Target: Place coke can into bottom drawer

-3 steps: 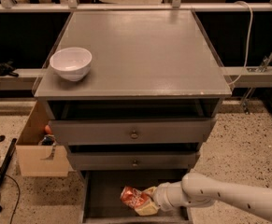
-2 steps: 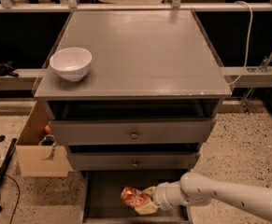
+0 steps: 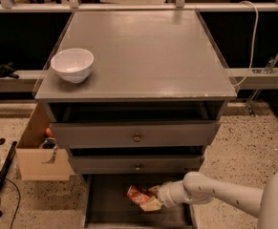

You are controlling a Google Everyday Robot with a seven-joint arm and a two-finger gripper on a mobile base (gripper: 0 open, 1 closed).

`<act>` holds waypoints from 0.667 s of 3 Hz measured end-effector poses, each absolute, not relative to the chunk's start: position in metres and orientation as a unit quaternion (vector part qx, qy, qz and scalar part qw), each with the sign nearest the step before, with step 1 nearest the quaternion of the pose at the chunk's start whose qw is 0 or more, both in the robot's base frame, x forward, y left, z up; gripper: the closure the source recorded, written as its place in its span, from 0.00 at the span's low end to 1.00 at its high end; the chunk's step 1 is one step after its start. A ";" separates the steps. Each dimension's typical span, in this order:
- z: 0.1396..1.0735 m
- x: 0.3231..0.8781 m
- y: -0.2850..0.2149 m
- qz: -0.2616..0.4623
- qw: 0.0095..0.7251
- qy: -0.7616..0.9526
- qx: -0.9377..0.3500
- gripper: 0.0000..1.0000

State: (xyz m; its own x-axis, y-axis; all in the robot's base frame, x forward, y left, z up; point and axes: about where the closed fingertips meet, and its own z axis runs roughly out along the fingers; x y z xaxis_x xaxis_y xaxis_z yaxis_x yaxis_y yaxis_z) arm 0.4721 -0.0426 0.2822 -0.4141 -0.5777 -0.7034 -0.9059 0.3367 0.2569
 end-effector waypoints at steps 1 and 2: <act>0.254 0.494 -0.049 0.326 0.251 0.787 -0.459 1.00; 0.254 0.504 -0.052 0.322 0.257 0.789 -0.455 1.00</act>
Offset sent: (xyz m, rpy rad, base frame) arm 0.0190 -0.0058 -0.0245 0.0051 0.0252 -0.0302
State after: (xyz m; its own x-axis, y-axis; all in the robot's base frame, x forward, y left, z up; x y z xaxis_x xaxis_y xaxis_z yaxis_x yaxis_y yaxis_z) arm 0.5036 -0.0524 0.2538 -0.4531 -0.5536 -0.6987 -0.8843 0.3781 0.2739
